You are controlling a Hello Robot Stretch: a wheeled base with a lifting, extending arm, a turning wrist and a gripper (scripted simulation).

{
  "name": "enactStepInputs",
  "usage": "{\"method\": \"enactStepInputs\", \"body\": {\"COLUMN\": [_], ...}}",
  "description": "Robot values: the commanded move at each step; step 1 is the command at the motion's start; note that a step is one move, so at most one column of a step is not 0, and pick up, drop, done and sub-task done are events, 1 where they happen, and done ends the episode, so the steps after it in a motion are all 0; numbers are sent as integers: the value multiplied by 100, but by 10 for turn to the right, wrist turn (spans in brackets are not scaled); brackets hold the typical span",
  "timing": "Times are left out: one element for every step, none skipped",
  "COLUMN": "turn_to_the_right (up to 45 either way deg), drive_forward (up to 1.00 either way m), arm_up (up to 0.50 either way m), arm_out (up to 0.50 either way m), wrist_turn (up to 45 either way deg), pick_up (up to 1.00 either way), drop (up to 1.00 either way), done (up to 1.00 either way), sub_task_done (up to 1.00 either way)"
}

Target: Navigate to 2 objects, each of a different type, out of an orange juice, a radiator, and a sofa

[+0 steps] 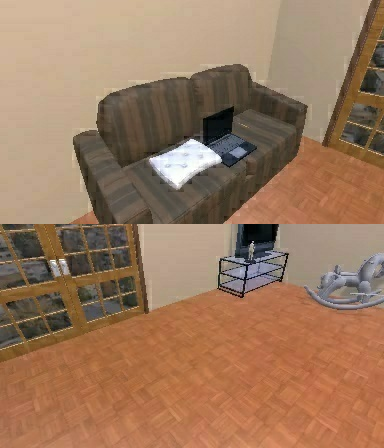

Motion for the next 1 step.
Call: {"method": "enactStepInputs", "body": {"turn_to_the_right": [0], "drive_forward": [0], "arm_up": [0], "arm_out": [0], "wrist_turn": [0], "pick_up": [0], "drop": [0], "done": [100], "sub_task_done": [0]}}
